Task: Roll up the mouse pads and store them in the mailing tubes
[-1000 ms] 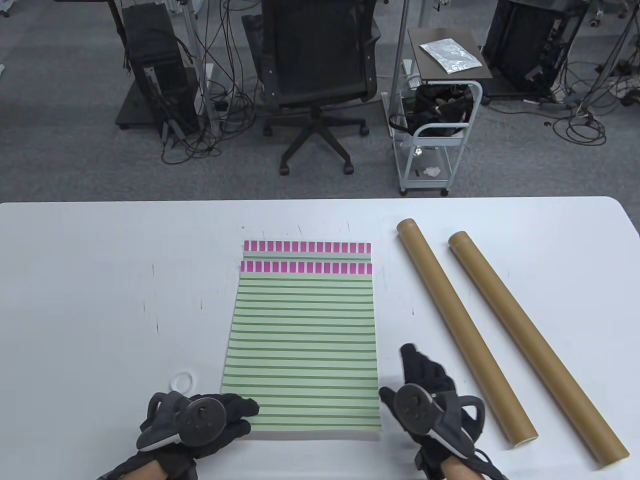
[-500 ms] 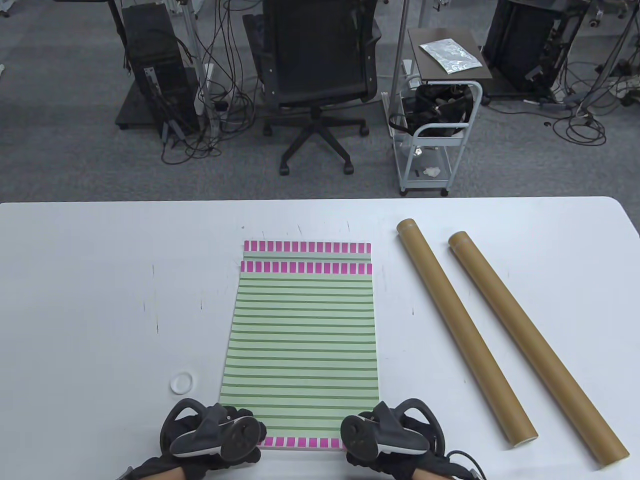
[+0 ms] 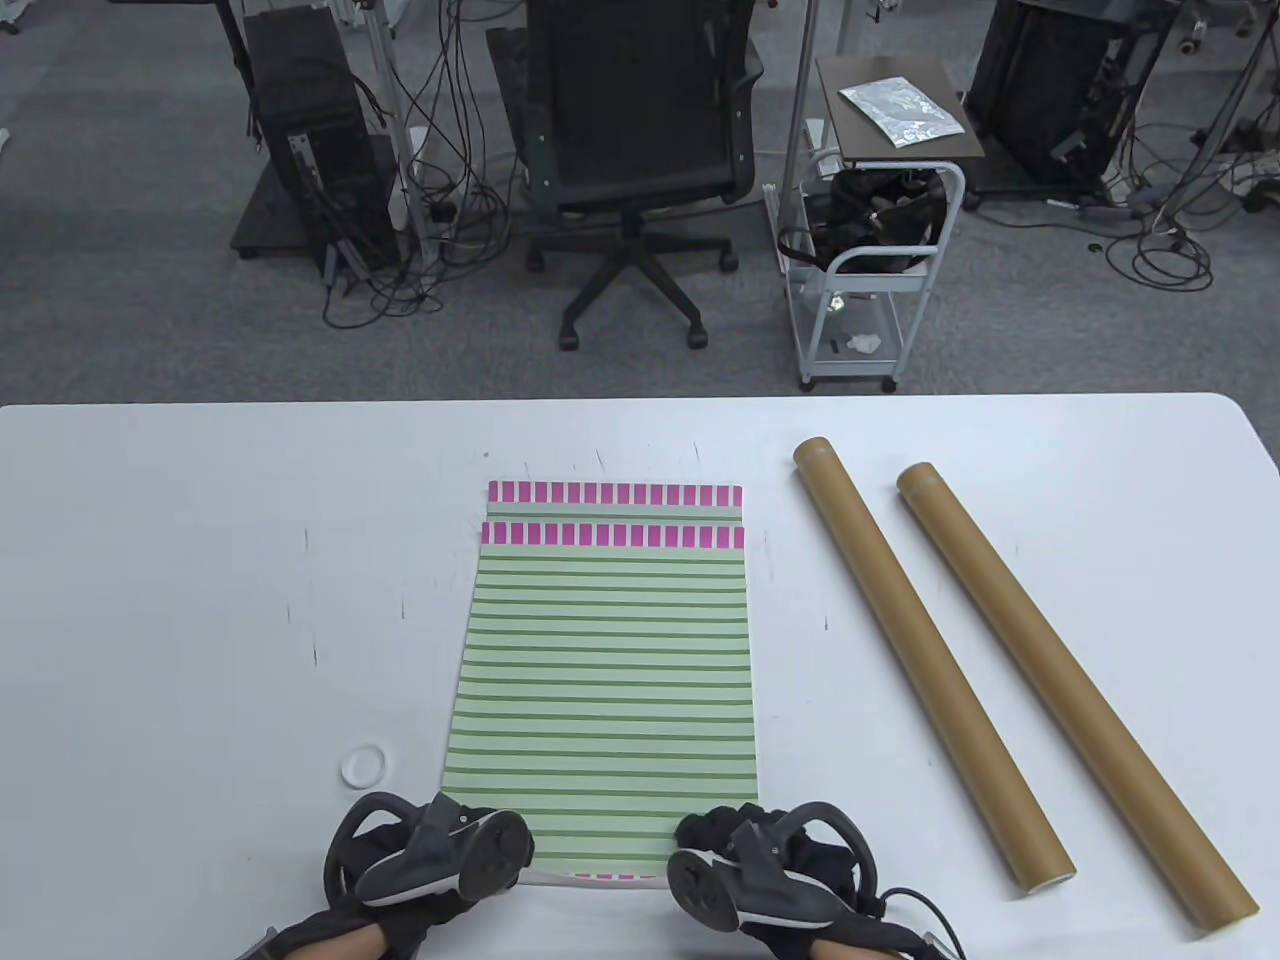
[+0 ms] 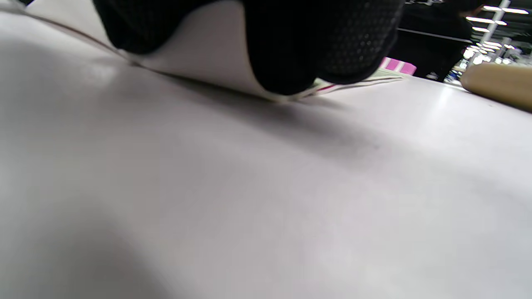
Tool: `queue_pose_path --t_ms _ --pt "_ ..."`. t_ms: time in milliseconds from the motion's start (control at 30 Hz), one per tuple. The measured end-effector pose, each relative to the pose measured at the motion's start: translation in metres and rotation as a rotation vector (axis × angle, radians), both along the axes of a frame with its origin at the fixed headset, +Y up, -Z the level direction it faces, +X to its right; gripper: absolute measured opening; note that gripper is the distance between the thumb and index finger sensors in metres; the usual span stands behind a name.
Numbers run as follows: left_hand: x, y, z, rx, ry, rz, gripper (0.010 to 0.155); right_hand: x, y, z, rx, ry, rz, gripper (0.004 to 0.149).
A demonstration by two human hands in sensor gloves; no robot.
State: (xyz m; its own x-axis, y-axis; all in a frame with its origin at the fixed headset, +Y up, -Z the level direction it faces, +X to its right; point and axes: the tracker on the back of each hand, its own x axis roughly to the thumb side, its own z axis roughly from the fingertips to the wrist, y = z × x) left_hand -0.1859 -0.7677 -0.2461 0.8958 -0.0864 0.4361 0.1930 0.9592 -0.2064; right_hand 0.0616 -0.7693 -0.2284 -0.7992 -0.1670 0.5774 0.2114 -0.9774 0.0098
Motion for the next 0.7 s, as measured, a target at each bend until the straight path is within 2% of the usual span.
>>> queue_pose_path --t_ms 67,200,500,700 --pt "0.004 0.001 0.000 -0.015 0.048 -0.019 0.041 -0.007 -0.004 0.005 -0.008 0.066 0.074 0.070" --pt "0.008 0.001 0.001 0.001 0.040 -0.056 0.043 -0.012 -0.007 0.011 0.064 0.170 0.176 0.076" --pt "0.011 0.000 0.004 -0.021 -0.036 -0.102 0.070 -0.017 -0.007 0.010 0.026 0.178 0.218 0.064" --pt "0.013 -0.005 0.010 0.003 -0.112 -0.115 0.070 -0.021 -0.003 0.007 -0.050 0.128 0.223 0.064"
